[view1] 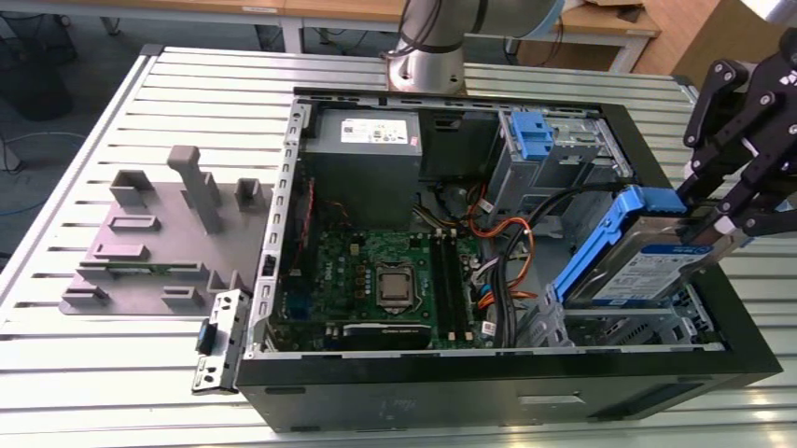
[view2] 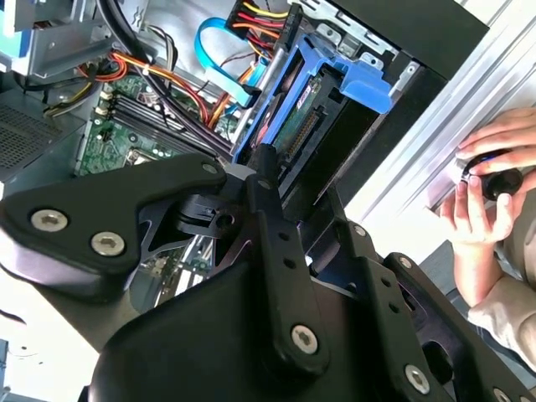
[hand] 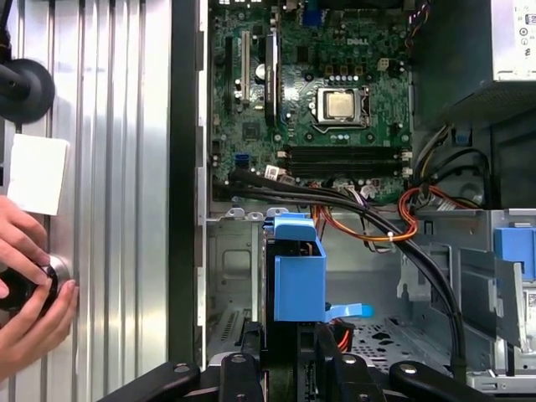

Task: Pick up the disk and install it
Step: 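Insert the disk into the insertion slot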

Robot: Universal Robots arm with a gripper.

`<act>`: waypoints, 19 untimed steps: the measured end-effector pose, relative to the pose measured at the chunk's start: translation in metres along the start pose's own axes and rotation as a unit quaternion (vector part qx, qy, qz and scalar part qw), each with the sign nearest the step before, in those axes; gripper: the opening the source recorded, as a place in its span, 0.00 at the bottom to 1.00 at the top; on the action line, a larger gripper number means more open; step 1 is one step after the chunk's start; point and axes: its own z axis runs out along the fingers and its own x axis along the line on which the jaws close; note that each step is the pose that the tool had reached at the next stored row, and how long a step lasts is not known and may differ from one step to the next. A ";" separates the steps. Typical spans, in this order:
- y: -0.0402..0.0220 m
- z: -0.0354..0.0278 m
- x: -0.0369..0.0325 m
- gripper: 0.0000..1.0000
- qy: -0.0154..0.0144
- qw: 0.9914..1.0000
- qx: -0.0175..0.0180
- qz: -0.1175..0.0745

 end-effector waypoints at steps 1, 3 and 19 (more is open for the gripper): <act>-0.0001 0.0015 0.0000 0.35 0.000 1.000 0.000 0.000; -0.0001 0.0023 0.0000 0.35 0.000 1.000 0.000 0.000; -0.0004 0.0075 0.0000 0.35 0.000 1.000 0.000 0.000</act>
